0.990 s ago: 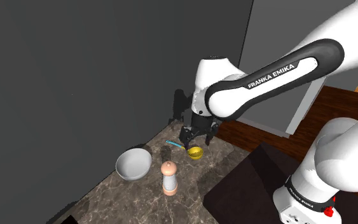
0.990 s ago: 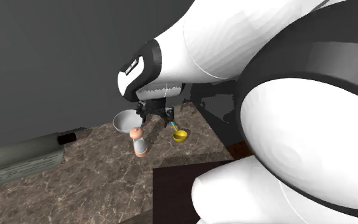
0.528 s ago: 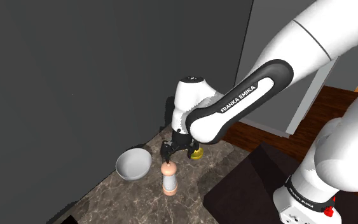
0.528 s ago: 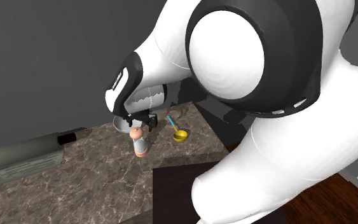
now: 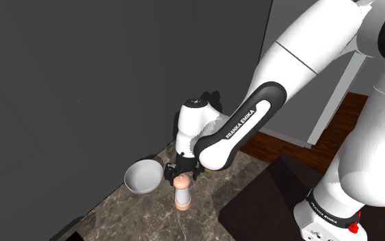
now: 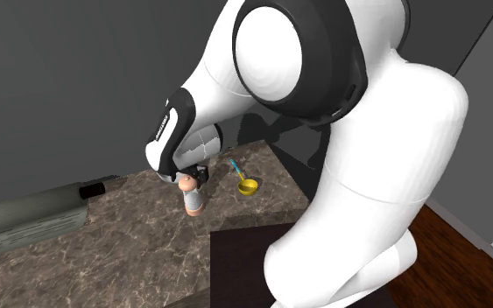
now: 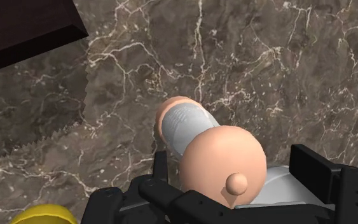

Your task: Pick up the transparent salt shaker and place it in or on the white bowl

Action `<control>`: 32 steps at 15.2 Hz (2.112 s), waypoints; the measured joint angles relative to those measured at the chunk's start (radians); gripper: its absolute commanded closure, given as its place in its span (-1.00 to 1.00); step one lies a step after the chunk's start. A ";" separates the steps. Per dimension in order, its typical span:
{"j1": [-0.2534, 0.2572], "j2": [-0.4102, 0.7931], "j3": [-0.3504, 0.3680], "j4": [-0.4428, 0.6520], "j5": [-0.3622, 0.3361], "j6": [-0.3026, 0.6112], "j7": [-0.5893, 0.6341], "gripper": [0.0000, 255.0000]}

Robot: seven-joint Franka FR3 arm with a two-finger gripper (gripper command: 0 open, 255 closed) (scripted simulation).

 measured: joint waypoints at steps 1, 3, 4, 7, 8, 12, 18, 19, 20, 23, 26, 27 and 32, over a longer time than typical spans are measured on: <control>0.002 0.017 -0.005 0.002 -0.013 0.013 0.007 -1.00; 0.007 0.034 -0.010 0.000 -0.028 0.031 0.018 -1.00; 0.008 0.037 -0.010 0.001 -0.030 0.034 0.020 -1.00; 0.009 0.040 -0.011 0.001 -0.033 0.036 0.023 -1.00; 0.009 0.040 -0.011 0.001 -0.034 0.037 0.023 -1.00; 0.009 0.040 -0.011 0.001 -0.033 0.036 0.023 1.00; 0.009 0.040 -0.011 0.002 -0.033 0.036 0.023 1.00; 0.009 0.040 -0.011 0.002 -0.034 0.037 0.023 1.00; 0.008 0.033 -0.009 0.002 -0.028 0.029 0.020 1.00; -0.001 -0.006 0.003 0.001 0.004 -0.006 -0.001 1.00; -0.005 -0.049 0.012 0.006 0.035 -0.050 -0.018 1.00; -0.006 -0.062 0.013 0.010 0.044 -0.066 -0.023 1.00; -0.008 -0.126 0.017 0.025 0.082 -0.140 -0.044 1.00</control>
